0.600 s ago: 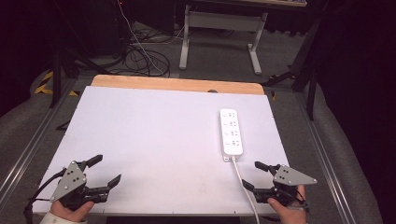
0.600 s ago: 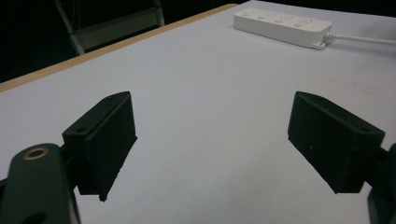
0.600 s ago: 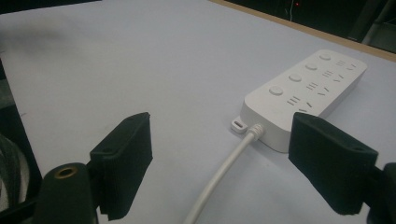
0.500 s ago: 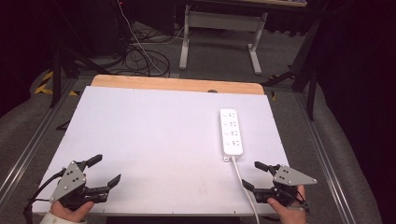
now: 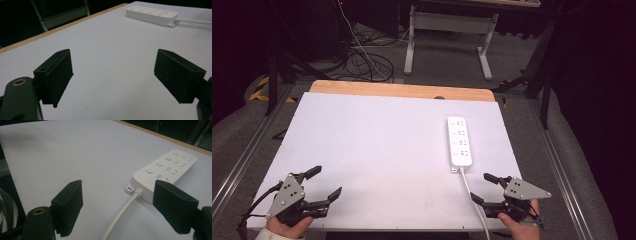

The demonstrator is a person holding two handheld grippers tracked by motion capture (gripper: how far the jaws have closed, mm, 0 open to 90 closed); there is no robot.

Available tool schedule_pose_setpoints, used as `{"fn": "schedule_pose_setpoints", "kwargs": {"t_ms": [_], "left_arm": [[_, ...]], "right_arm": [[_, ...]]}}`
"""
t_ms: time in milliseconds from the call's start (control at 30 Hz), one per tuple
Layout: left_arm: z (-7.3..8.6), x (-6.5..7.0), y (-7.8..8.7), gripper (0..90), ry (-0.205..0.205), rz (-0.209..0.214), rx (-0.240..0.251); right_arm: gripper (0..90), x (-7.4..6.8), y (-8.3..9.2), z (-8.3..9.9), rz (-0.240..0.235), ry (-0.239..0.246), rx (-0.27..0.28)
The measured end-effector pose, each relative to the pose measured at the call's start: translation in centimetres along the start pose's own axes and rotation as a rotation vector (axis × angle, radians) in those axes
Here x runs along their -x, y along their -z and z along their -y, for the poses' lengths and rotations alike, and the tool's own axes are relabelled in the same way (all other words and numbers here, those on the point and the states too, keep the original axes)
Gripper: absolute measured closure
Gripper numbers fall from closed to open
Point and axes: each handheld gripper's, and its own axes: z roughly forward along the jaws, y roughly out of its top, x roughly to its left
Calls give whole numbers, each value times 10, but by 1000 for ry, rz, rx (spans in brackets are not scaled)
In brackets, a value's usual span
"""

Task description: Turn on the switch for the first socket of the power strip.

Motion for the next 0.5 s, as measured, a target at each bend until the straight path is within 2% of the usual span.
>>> {"fn": "schedule_pose_setpoints", "kwargs": {"t_ms": [200,333,500], "left_arm": [[0,-1,0,162,5,0,-2],[0,-1,0,162,9,-6,-2],[0,0,-1,163,8,-9,-3]], "right_arm": [[265,-2,1,-5,-2,22,-5],[277,-3,2,-12,9,58,-22],[283,1,1,-25,13,57,-13]]}}
